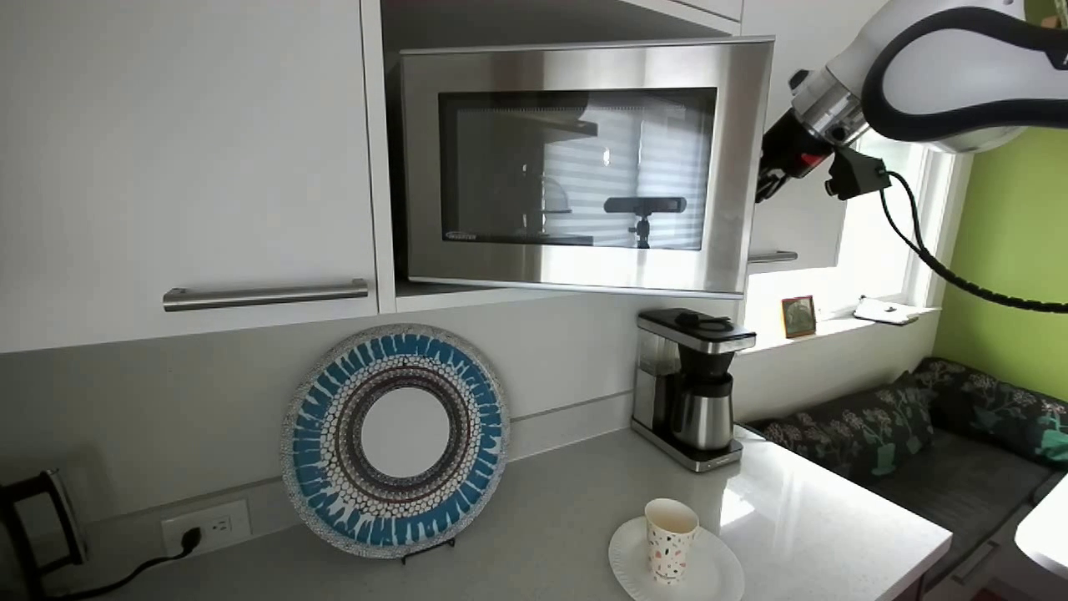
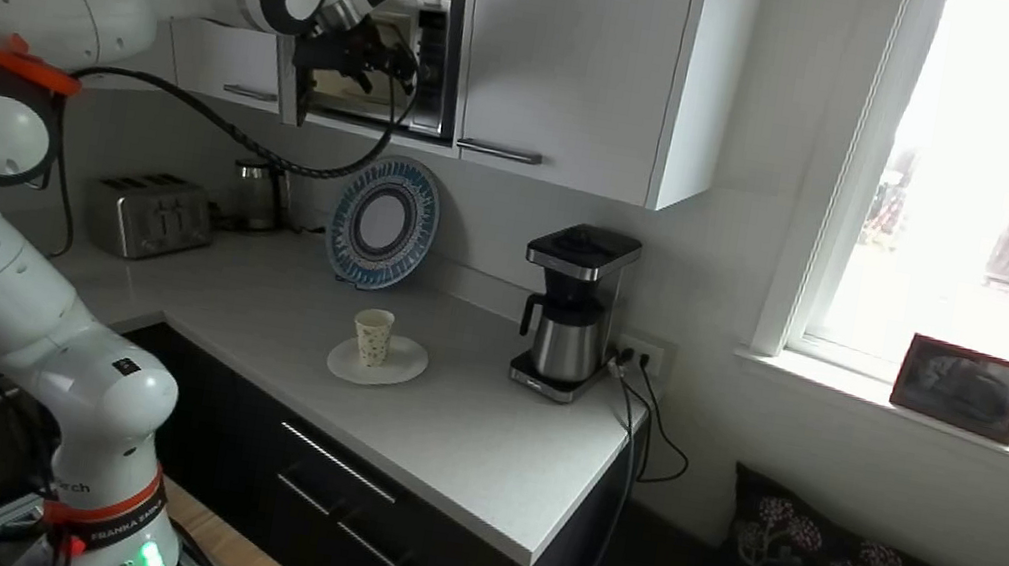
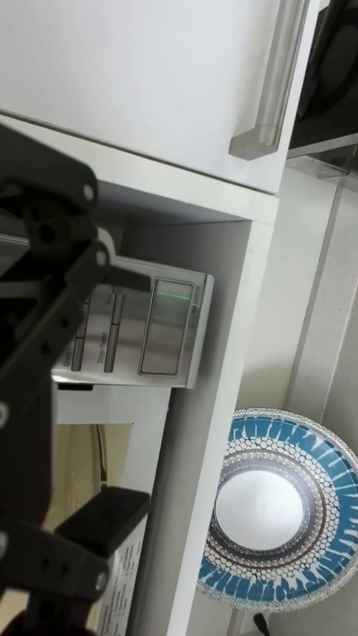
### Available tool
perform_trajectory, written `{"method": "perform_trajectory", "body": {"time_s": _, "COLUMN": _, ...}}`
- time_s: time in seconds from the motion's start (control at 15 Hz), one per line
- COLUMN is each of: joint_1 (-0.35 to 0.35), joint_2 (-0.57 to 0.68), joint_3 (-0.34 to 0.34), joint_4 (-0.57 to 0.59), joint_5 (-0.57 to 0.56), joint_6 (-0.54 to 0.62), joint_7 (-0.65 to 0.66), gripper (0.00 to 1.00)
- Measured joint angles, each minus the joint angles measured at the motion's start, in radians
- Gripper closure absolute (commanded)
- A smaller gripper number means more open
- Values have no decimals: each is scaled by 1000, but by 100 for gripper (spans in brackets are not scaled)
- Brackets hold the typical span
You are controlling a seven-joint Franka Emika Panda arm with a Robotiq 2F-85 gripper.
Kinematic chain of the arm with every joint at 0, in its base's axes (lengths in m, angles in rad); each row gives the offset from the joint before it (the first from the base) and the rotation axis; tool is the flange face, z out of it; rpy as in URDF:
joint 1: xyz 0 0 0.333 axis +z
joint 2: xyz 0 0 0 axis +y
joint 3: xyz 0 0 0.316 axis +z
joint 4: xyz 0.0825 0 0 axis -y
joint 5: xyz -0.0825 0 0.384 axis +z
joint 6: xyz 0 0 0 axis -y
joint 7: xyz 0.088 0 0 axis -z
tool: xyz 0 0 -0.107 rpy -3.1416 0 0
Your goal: Open the microwave door by opening the bottom right button and then press a button on the microwave
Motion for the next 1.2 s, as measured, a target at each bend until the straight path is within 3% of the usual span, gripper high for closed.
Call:
{"method": "perform_trajectory", "body": {"time_s": 0.53, "joint_1": 0, "joint_2": 16, "joint_3": -5, "joint_4": -10, "joint_5": -2, "joint_6": 57, "joint_7": 0, "gripper": 0}}
{"method": "perform_trajectory", "body": {"time_s": 0.6, "joint_1": 0, "joint_2": 22, "joint_3": -5, "joint_4": -14, "joint_5": -1, "joint_6": 79, "joint_7": 0, "gripper": 20}}
{"method": "perform_trajectory", "body": {"time_s": 1.2, "joint_1": 1, "joint_2": 30, "joint_3": -11, "joint_4": -40, "joint_5": 4, "joint_6": 144, "joint_7": 46, "gripper": 87}}
